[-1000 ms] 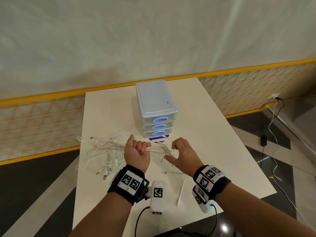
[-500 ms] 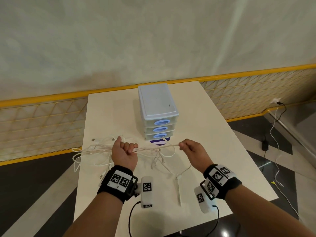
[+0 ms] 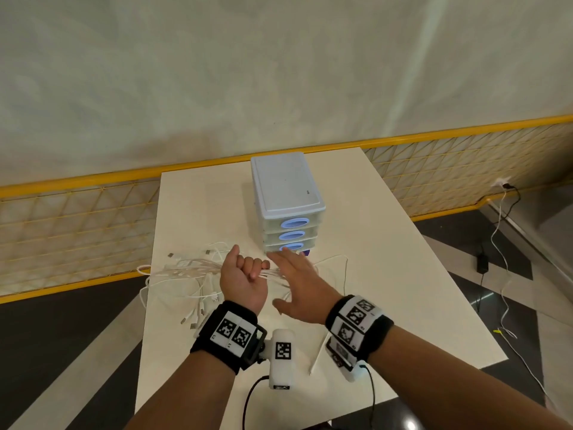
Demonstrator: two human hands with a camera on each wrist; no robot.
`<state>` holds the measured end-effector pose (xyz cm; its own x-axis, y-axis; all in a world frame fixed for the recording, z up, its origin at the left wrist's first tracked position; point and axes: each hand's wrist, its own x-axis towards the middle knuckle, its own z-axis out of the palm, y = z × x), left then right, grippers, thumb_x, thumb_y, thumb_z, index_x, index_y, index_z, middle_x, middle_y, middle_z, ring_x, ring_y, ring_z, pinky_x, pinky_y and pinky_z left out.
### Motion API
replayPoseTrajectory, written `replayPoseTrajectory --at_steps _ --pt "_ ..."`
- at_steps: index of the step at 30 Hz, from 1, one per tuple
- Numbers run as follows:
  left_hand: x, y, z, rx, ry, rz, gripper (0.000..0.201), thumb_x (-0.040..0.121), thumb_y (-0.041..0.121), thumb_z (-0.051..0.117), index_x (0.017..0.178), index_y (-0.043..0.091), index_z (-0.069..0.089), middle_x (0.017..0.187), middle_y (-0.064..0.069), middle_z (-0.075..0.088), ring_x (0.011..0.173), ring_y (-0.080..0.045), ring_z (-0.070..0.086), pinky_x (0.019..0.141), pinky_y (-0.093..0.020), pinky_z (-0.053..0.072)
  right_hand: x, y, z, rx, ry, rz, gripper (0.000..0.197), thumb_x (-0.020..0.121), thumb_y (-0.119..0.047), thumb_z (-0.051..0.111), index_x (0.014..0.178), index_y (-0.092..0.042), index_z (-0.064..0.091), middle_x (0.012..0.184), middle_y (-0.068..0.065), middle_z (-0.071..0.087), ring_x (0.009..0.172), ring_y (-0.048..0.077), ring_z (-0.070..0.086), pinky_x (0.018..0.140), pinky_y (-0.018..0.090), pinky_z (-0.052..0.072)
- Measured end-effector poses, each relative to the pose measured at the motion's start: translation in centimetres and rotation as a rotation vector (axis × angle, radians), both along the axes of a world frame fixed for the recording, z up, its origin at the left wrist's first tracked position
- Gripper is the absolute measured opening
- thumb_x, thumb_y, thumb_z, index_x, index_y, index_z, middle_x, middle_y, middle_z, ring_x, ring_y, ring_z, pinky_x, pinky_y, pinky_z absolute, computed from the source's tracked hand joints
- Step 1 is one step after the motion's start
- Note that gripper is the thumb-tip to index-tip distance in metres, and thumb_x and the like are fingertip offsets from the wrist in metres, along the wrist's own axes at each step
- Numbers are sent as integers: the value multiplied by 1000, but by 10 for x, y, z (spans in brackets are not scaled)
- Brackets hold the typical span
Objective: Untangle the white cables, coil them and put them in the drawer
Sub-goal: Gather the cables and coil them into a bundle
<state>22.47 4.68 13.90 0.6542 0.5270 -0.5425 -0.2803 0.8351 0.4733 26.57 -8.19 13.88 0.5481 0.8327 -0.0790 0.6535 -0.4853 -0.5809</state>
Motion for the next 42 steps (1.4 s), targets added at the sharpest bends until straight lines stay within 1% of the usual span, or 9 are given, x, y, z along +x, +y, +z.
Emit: replayPoseTrajectory --at_steps 4,8,19,25,28,32,35,37,42 --pt "1 -3 7 -36 -35 -31 51 94 21 46 49 22 21 38 5 15 35 -13 15 52 -29 30 3 21 -4 60 83 -165 27 91 -21 53 115 -8 52 101 17 67 93 35 61 82 39 47" --pt "-4 1 8 -22 20 -45 64 97 46 38 40 22 22 35 6 15 37 -14 8 40 -20 23 8 17 -10 -74 39 -148 34 91 -38 52 85 -5 58 84 19 65 76 32 56 66 36 40" --pt "-9 22 10 73 102 -52 66 99 46 32 37 23 24 35 6 14 33 -13 13 41 -17 21 26 -10 -12 -339 -95 -199 38 94 -46 40 90 -15 59 70 2 55 69 23 48 62 30 35" --pt "-7 31 13 86 -7 28 52 94 45 45 50 20 34 43 5 28 41 -14 32 59 -27 36 29 -7 -8 -256 -95 -227 40 96 -44 38 103 -10 60 96 17 66 87 36 59 65 31 35" --pt "-11 23 8 77 -106 -20 38 87 52 51 75 16 56 68 -1 61 78 -20 65 84 -31 45 31 -9 -4 -242 -57 -251 38 96 -41 38 100 -10 59 95 17 66 81 34 56 64 31 33" --pt "-13 -4 6 -15 -147 -113 58 75 56 55 113 12 58 109 -10 68 110 -23 62 99 -38 42 28 -4 -2 -240 -69 -281 37 97 -39 36 97 -9 57 94 18 65 83 35 58 63 31 33" --pt "-7 -15 11 -42 -132 -156 31 87 43 55 75 14 57 68 -2 62 75 -17 65 92 -34 44 23 1 0 -263 -122 -255 35 97 -36 35 98 -9 56 93 17 64 84 36 59 63 32 34" --pt "-1 -14 11 -28 -52 -152 49 92 33 53 50 20 31 40 4 30 38 -12 36 67 -28 42 20 2 -1 -306 -165 -212 31 95 -35 38 97 -10 56 92 16 64 83 36 60 62 32 35" --pt "-2 10 23 54 36 -141 60 96 26 43 39 24 22 32 7 15 29 -11 16 39 -18 26 35 -19 -9 -373 -82 -312 22 90 -30 43 82 -17 58 92 12 67 82 34 58 66 31 39"
